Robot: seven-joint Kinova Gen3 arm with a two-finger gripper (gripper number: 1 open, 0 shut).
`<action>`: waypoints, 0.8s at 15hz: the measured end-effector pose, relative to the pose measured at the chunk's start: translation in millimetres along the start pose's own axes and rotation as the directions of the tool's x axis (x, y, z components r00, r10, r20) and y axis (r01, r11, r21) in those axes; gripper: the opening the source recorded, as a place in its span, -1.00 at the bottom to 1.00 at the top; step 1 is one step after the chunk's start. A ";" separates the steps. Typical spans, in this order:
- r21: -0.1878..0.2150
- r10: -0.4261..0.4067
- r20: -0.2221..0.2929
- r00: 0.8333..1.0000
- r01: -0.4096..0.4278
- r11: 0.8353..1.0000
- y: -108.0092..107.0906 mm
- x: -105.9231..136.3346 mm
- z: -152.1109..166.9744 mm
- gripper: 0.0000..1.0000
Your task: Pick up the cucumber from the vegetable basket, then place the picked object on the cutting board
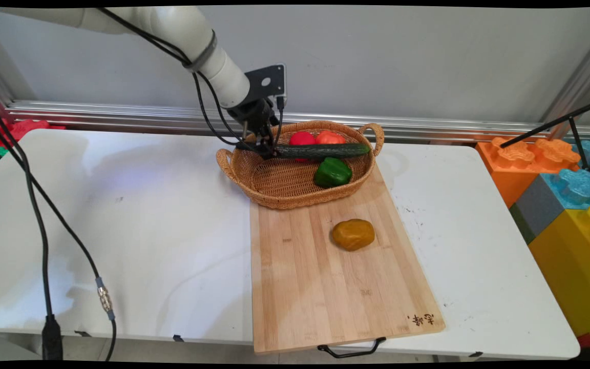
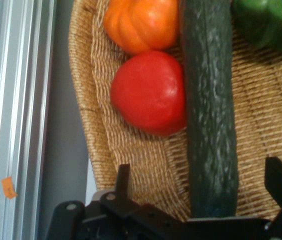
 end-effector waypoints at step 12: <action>-0.001 0.013 0.036 0.999 -0.013 1.000 11.1 -3.5 19.9 -1.00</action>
